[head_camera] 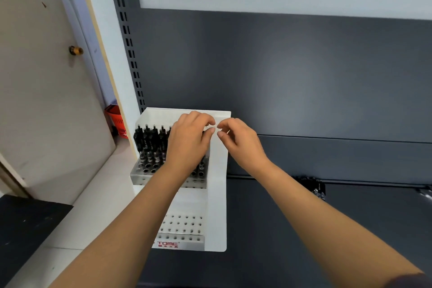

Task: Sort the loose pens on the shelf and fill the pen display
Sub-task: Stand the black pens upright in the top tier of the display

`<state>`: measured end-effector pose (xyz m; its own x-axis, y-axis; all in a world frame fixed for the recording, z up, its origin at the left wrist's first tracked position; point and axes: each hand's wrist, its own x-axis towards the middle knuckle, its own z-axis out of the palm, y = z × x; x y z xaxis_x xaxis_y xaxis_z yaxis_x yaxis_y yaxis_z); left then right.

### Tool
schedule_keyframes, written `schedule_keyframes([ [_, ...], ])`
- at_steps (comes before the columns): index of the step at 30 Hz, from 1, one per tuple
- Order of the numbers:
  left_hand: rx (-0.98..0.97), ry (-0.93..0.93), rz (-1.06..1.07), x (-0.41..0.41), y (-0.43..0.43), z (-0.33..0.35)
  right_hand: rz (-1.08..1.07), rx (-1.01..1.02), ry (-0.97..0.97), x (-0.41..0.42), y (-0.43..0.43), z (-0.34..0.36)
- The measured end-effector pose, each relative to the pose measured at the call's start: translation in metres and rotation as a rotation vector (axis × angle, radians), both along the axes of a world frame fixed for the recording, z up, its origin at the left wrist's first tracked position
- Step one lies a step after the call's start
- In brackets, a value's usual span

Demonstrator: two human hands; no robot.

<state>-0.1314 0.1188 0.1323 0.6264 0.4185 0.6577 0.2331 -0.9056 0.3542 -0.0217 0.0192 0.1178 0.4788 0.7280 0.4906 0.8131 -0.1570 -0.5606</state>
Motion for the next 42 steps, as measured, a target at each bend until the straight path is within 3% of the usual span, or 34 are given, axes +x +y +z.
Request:
schedule_keyframes([
  [6,0.142,0.050,-0.084,0.051,-0.039,0.003,-0.108,-0.066,-0.150,0.054,-0.046,-0.004],
  [16,0.094,0.250,-0.179,0.146,-0.114,-0.037,-0.266,-0.322,-0.082,0.149,-0.151,-0.048],
  [24,-0.036,0.456,-0.113,0.179,-0.146,-0.084,-0.168,-0.521,0.097,0.188,-0.180,-0.092],
  [32,-0.203,0.800,-0.041,0.195,-0.154,-0.142,-0.066,-0.678,0.185,0.202,-0.168,-0.136],
  [42,-0.469,0.874,-0.043,0.226,-0.144,-0.188,-0.138,-0.737,0.175,0.211,-0.138,-0.158],
])
